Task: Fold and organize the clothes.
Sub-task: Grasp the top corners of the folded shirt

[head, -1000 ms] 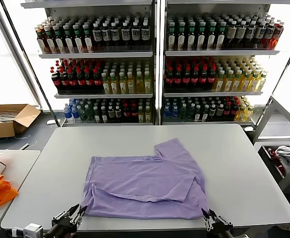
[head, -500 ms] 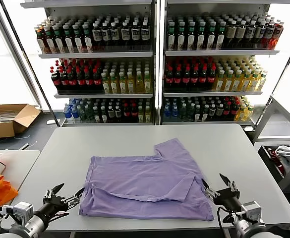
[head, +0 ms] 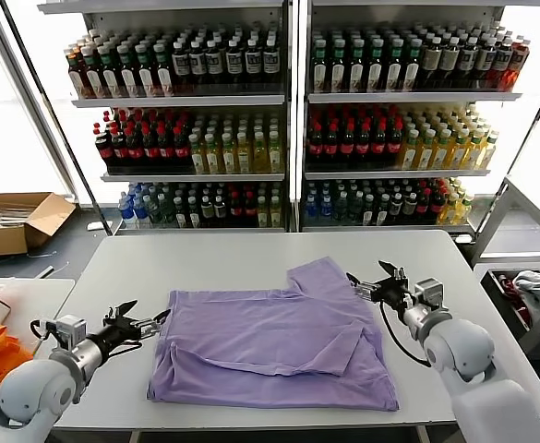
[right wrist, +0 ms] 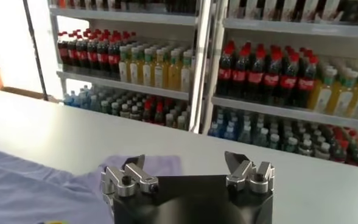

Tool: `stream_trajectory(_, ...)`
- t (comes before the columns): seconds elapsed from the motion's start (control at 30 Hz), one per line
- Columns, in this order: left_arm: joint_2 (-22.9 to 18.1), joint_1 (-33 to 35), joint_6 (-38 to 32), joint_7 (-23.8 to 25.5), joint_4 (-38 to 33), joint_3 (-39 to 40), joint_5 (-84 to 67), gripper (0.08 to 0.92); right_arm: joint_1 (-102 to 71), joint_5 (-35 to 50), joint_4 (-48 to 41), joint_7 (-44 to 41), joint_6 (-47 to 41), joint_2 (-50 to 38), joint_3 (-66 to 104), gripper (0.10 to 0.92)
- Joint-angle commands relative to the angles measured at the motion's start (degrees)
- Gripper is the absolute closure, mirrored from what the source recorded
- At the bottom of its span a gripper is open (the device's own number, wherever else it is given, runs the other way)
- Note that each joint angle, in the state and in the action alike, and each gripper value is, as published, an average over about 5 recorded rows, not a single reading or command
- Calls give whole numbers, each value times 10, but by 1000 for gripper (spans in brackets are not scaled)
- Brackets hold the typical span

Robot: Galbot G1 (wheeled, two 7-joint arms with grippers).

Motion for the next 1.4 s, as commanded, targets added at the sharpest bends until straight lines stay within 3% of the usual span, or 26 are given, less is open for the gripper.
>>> stream_trajectory(0.03, 2, -204, -4, 14, 187, 143, -6, 177, 232, -27, -261, -61, -10, 46, -124, 202)
stream_trajectory(0.5, -23, -210, -12, 10, 225, 153, 15, 177, 214, -60, -321, -30, -14, 107, -126, 203)
stream_trajectory(0.8, -29, -182, -6, 12, 198, 156, 24, 177, 211, -49, -338, -10, -14, 113, -136, 224)
stream_trajectory(1.03, -35, -171, 8, 16, 192, 161, 35, 217, 212, -39, -343, 0, -15, 118, -142, 406)
stream_trajectory(1.4, -34, -169, 12, 34, 190, 161, 36, 535, 201, 8, -289, 16, -15, 115, -136, 727)
